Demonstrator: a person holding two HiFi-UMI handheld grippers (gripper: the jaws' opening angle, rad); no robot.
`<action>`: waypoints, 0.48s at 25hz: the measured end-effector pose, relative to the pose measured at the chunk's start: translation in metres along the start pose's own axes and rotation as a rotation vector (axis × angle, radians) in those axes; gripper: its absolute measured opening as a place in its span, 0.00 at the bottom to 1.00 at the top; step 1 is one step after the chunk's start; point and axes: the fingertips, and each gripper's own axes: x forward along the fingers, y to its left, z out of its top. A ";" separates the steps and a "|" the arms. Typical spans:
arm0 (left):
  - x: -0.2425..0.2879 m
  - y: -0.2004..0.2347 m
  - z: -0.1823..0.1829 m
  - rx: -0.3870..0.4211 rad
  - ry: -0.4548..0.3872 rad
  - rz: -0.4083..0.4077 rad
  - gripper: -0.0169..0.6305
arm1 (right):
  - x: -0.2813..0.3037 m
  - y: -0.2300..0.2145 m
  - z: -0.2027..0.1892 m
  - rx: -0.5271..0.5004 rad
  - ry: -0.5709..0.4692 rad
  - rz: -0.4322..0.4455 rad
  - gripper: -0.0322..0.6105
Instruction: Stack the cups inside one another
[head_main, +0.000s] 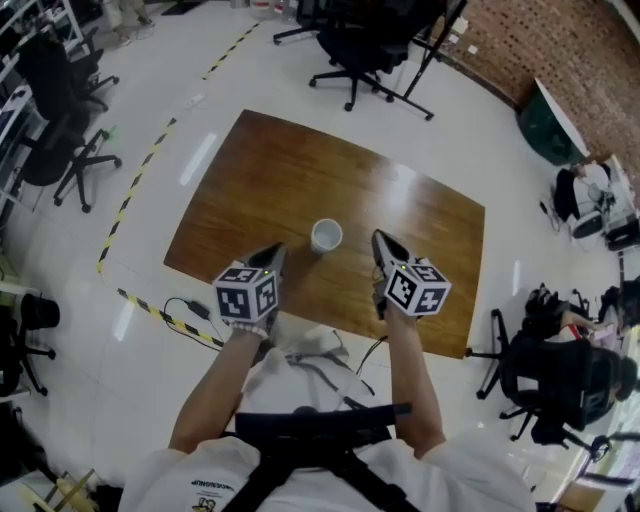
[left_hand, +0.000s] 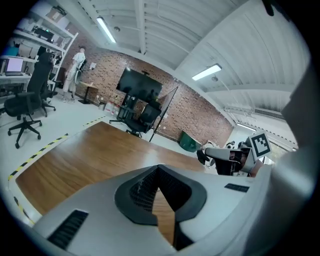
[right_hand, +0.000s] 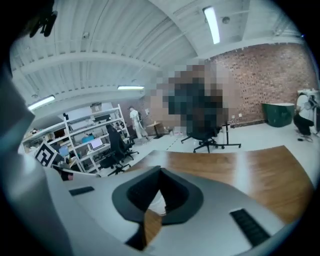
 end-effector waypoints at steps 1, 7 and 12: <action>-0.003 0.000 0.003 0.011 -0.007 0.000 0.02 | -0.006 0.001 0.002 0.017 -0.030 -0.008 0.05; -0.011 -0.015 0.011 0.097 0.005 -0.019 0.02 | -0.037 0.010 0.000 0.053 -0.106 -0.064 0.05; -0.011 -0.028 0.005 0.110 0.033 -0.038 0.02 | -0.049 0.012 -0.019 0.053 -0.074 -0.096 0.05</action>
